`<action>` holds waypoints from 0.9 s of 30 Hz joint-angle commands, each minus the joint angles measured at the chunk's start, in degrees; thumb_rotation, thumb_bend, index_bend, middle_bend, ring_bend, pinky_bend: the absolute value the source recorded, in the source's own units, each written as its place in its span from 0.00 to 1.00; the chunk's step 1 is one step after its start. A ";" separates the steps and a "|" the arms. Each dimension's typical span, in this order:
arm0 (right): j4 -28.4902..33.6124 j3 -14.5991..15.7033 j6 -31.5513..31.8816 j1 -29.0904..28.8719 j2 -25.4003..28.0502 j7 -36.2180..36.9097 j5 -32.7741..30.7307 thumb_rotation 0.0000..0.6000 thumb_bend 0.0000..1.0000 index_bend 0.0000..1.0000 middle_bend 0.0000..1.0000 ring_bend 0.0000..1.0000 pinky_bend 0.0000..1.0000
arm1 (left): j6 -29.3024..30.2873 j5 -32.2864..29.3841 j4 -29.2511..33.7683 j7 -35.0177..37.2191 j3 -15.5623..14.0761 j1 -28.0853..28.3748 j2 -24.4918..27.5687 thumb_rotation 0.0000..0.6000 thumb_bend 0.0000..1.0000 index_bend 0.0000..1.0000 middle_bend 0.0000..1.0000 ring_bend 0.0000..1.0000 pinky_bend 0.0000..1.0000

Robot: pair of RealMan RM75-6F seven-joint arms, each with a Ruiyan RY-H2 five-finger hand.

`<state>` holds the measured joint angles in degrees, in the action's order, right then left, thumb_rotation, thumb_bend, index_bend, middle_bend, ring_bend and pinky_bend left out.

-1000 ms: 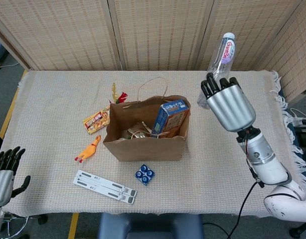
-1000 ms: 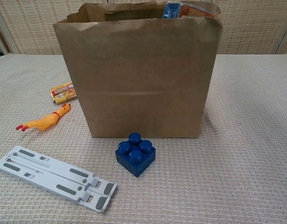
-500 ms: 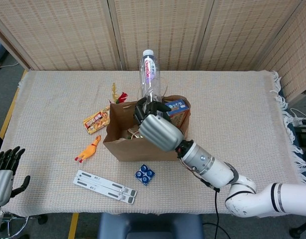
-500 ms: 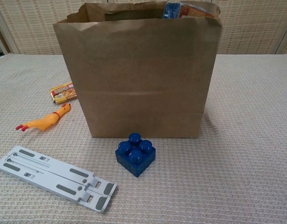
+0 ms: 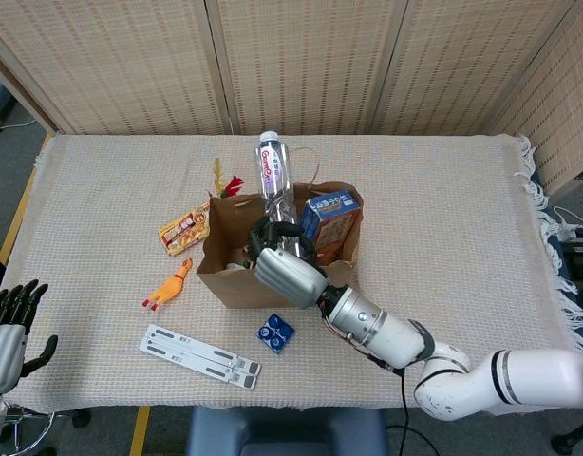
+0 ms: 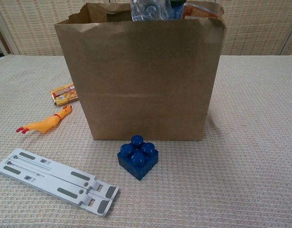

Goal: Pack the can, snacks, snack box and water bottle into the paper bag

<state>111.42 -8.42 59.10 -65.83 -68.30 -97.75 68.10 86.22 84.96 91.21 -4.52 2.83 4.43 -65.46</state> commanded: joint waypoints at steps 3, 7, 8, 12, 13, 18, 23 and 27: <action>0.80 1.43 -0.49 -1.18 -0.95 -2.99 -4.14 1.00 0.29 0.70 0.62 0.64 0.63 | -0.05 0.01 0.00 0.08 -0.01 0.02 0.04 1.00 0.38 0.06 0.00 0.00 0.00; 0.79 1.92 -0.75 -1.81 -1.20 -2.82 -4.55 1.00 0.27 0.61 0.59 0.58 0.60 | -0.10 0.01 0.03 0.20 -0.02 0.03 0.09 1.00 0.38 0.06 0.00 0.00 0.00; 0.79 1.92 -0.75 -1.81 -1.20 -2.82 -4.55 1.00 0.25 0.56 0.57 0.54 0.58 | -0.10 0.01 0.03 0.20 -0.02 0.03 0.09 1.00 0.38 0.06 0.00 0.00 0.00; 1.43 1.54 2.67 -1.42 -2.35 -3.94 -7.58 1.00 0.10 0.18 0.29 0.27 0.43 | -0.15 0.03 0.03 0.31 -0.04 0.04 0.15 1.00 0.38 0.06 0.00 0.00 0.00; 1.84 1.40 4.35 -1.48 -3.01 -5.43 -8.49 1.00 0.08 0.11 0.25 0.22 0.39 | -0.18 0.03 0.04 0.36 -0.04 0.06 0.18 1.00 0.38 0.06 0.00 0.00 0.00; 2.78 1.93 7.35 -1.66 -3.92 -6.89 -8.62 1.00 0.03 0.00 0.11 0.09 0.26 | -0.25 0.04 0.06 0.37 -0.07 0.08 0.24 1.00 0.38 0.06 0.00 0.00 0.00; 3.03 2.37 8.03 -1.75 -4.23 -5.34 -7.15 1.00 0.00 0.00 0.05 0.04 0.21 | -0.19 0.02 0.08 0.18 -0.07 0.05 0.19 1.00 0.38 0.06 0.00 0.00 0.00; 3.04 2.51 8.93 -1.72 -4.22 -4.62 -5.60 1.00 0.00 0.00 0.05 0.04 0.21 | -0.16 -0.02 0.11 0.10 -0.06 0.03 0.17 1.00 0.38 0.06 0.00 0.00 0.00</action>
<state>114.43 -5.94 67.56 -67.57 -72.50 -102.43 62.03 86.06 84.93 91.32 -4.42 2.77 4.46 -65.29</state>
